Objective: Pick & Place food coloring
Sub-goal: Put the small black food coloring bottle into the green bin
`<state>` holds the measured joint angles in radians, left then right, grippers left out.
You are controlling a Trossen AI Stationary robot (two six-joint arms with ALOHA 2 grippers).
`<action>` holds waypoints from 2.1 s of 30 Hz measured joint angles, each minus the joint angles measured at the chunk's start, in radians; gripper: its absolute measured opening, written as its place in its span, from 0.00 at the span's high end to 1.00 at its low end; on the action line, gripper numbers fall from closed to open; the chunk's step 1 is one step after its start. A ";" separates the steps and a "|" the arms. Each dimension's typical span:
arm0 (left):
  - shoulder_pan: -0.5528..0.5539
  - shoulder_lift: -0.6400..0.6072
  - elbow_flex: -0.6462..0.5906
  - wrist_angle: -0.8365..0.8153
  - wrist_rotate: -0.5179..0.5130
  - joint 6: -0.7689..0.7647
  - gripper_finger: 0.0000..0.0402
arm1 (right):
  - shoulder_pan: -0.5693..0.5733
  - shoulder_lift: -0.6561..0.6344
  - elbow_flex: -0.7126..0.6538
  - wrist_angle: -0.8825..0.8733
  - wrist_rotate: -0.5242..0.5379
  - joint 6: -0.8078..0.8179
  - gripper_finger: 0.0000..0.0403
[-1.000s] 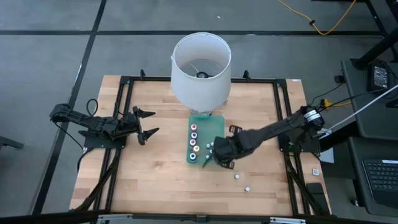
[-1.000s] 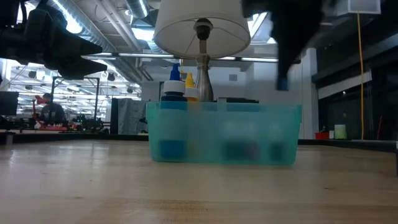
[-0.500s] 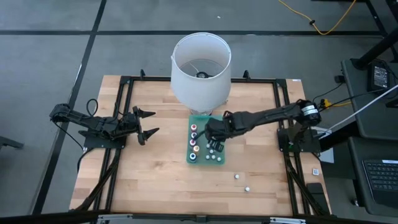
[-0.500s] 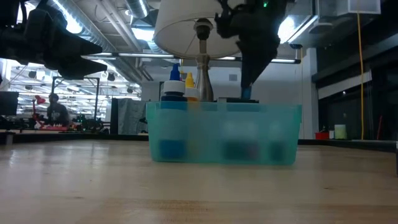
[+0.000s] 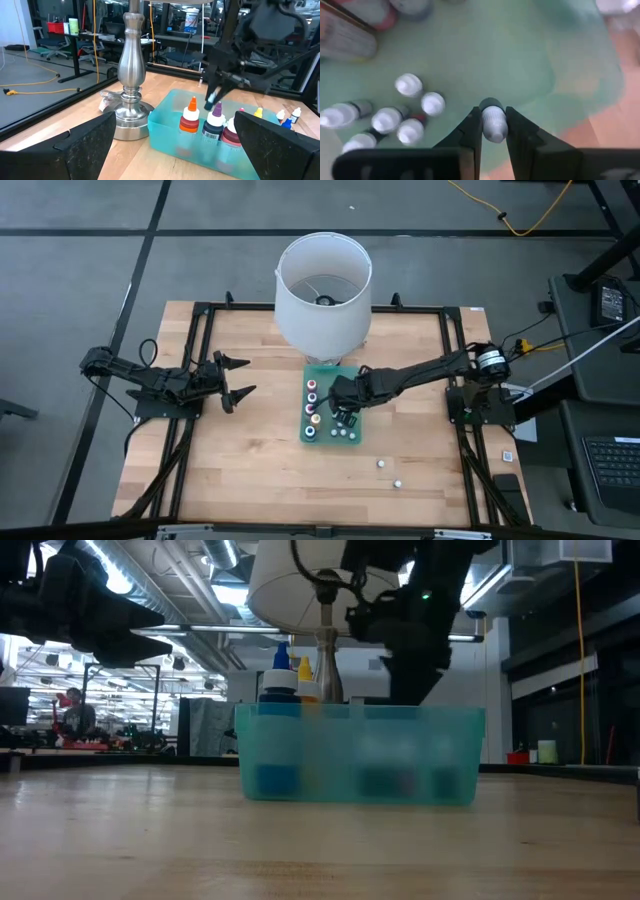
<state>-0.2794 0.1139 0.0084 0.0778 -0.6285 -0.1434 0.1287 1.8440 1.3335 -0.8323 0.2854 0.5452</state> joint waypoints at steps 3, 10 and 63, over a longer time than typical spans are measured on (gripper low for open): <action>0.000 0.000 0.000 0.000 0.000 0.000 0.00 | 0.004 0.027 0.000 0.019 0.006 -0.027 0.82; 0.000 0.000 0.000 0.001 0.000 0.000 0.00 | 0.003 0.046 0.001 0.067 0.081 -0.175 0.83; 0.000 0.000 0.000 0.001 0.000 0.000 0.00 | -0.060 0.112 -0.045 0.172 -0.021 -0.362 0.80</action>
<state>-0.2796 0.1135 0.0082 0.0784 -0.6285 -0.1434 0.0685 1.9560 1.2884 -0.6606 0.2645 0.1836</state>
